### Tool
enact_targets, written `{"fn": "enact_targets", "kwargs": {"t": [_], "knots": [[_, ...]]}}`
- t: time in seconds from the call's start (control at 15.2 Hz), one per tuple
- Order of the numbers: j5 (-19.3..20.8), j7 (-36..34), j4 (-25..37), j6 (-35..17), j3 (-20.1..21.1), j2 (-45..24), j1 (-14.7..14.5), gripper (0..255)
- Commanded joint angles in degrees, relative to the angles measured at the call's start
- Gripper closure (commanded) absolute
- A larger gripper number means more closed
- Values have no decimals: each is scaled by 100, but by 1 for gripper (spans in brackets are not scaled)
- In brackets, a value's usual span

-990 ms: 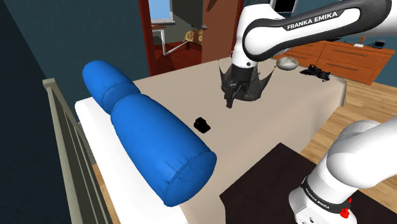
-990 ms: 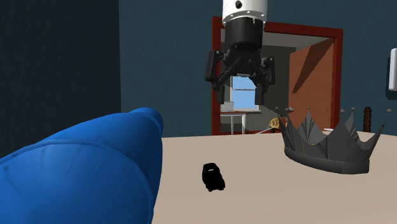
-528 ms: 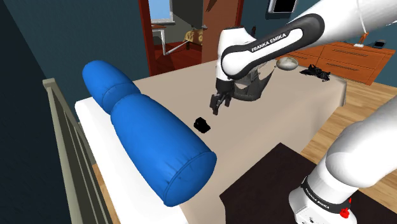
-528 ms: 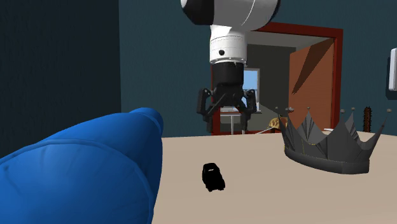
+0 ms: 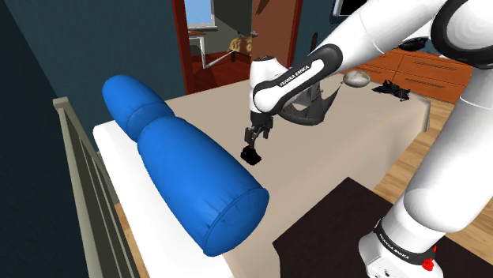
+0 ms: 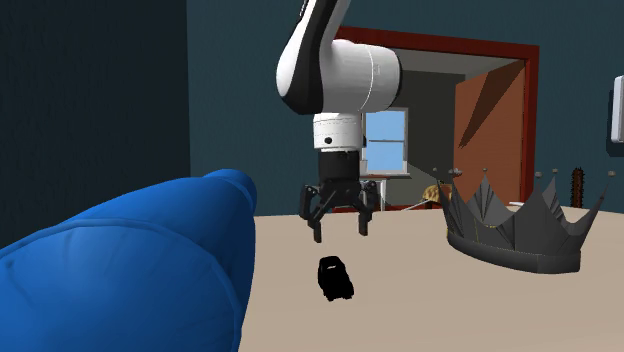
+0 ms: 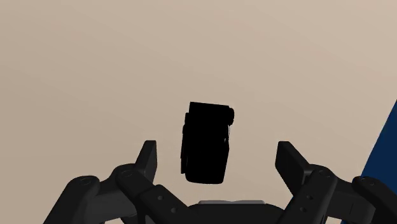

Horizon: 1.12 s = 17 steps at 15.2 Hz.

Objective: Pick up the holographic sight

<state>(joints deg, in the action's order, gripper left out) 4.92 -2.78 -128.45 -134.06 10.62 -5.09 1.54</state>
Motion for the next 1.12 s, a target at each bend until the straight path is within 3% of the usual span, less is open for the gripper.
{"fn": "enact_targets", "kwargs": {"t": [0.0,0.2,0.79,0.86,1.06], "knots": [[216,-158,204,-242,-20,-466,-29,0],[484,-332,666,-394,-98,-1108,-100,0],[656,-475,614,-872,-183,-1546,-156,0],[656,-471,621,-872,-184,-1552,-154,255],[657,-473,617,-876,-184,-1553,-155,255]]}}
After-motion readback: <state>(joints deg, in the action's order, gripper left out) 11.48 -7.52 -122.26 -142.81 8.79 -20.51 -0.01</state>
